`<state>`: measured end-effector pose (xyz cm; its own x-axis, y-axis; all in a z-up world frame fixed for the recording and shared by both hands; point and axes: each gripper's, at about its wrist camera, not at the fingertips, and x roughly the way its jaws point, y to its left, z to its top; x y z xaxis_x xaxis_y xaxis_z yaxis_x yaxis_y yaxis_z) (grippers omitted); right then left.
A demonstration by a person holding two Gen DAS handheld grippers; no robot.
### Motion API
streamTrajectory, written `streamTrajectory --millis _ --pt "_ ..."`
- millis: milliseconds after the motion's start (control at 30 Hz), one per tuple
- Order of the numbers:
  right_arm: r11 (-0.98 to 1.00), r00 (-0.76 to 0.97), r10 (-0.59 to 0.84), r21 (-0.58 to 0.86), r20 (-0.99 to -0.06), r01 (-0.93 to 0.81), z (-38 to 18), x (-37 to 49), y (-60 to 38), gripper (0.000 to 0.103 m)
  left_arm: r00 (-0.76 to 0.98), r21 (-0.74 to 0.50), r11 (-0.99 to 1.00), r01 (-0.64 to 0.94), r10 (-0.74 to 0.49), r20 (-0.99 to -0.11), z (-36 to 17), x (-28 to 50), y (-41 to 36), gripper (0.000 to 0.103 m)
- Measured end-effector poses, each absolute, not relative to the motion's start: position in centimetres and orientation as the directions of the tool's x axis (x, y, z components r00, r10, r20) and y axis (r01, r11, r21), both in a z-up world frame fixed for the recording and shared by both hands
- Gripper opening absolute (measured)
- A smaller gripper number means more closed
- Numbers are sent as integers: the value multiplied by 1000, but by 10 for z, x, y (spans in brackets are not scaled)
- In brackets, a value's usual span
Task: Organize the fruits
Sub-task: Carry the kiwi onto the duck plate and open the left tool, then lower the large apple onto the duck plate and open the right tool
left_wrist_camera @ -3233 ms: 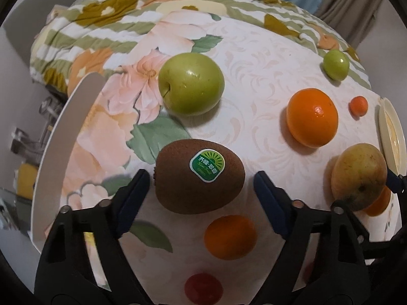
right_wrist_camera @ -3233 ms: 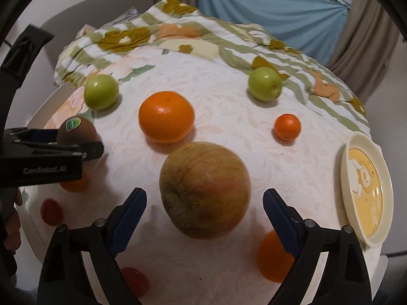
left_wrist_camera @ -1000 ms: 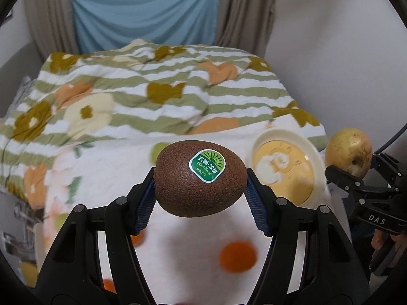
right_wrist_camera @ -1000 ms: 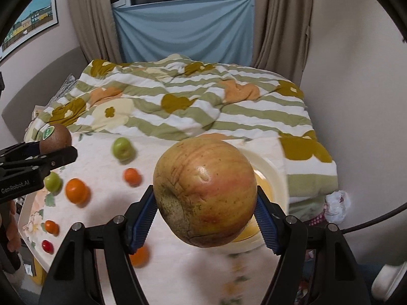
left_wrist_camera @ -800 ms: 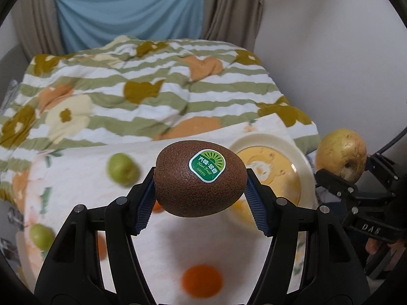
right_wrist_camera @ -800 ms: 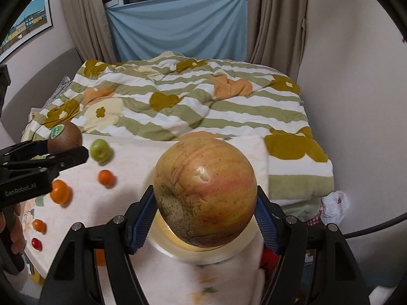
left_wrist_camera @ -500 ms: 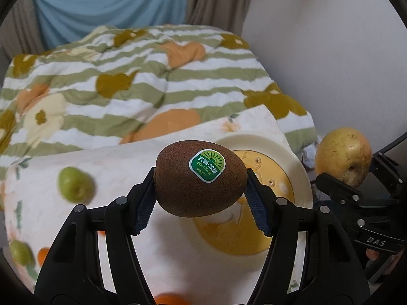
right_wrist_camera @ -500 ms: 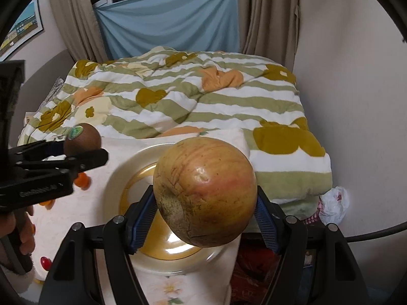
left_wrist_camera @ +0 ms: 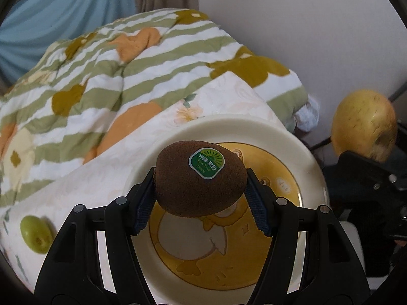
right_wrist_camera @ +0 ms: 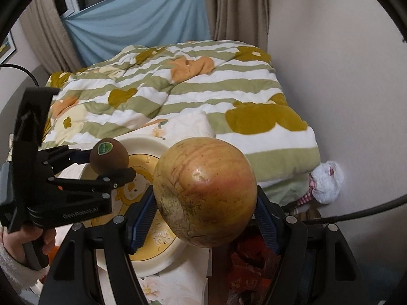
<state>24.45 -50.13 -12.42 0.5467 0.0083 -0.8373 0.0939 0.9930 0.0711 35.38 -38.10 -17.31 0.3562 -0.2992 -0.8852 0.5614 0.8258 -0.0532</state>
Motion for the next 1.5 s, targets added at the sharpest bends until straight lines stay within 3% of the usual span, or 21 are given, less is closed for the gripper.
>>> streamTrajectory --millis 167,233,267,700,1067,1500 --pt "992 548 -2 70 -837 109 -124 243 -500 68 352 -38 811 583 -294 -889 -178 355 -384 74" --pt "991 548 -6 68 -836 114 -124 242 -499 68 374 -8 809 588 -281 -884 -175 353 -385 90" --pt "991 547 -11 65 -837 119 -123 242 -499 68 394 7 808 589 -279 -876 -170 352 -386 103" --pt "996 558 4 51 -830 68 -115 241 -489 68 449 -2 875 484 -251 -857 -134 343 -327 103" --pt "995 502 89 50 -860 -92 -150 254 -453 68 453 -15 951 309 -161 -877 -120 319 -252 103" --pt "979 458 91 -5 -884 -205 -175 260 -428 69 414 -95 983 159 -154 -897 -129 285 -216 103"
